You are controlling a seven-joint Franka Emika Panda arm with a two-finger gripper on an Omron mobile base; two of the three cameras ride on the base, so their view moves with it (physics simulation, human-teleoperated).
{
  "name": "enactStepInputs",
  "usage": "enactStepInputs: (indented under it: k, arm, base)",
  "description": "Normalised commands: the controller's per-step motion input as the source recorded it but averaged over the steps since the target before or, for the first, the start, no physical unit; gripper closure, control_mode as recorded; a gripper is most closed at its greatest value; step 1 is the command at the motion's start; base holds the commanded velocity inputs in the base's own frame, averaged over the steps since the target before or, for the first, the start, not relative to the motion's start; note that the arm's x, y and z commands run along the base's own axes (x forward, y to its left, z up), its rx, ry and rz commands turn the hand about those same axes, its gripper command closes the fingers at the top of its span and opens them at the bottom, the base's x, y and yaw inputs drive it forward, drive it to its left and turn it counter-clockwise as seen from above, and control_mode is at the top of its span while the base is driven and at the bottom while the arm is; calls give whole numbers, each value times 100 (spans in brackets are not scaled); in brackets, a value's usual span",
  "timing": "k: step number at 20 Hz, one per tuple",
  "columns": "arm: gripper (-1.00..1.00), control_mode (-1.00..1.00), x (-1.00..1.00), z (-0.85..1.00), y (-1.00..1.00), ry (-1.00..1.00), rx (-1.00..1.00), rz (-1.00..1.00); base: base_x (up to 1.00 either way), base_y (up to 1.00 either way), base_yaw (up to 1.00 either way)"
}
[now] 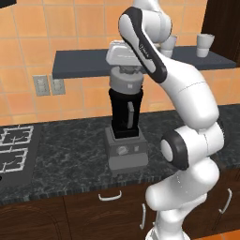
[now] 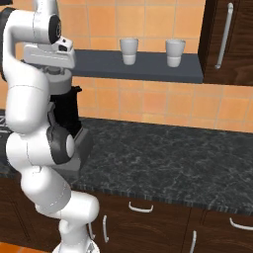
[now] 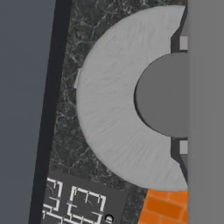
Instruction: Close the lid blender by securely placing the lid on top.
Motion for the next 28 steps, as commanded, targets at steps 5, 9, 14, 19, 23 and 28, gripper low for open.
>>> enactStepInputs:
  k: [5,9,14,19,23,28]
  arm:
    - [100,-100,11,0,0,-1,-9,0]
    - [100,-100,9,0,0,-2,-9,0]
    - [100,-100,10,0,2,-2,-4,0]
    - [100,-100,17,0,9,-2,-1,0]
    - [100,-100,29,0,17,0,0,0]
    - [100,-100,20,0,13,0,0,1]
  base:
    - [0,0,0]
    - [0,0,0]
    - [0,0,0]
    - [0,0,0]
    - [0,0,0]
    - [0,0,0]
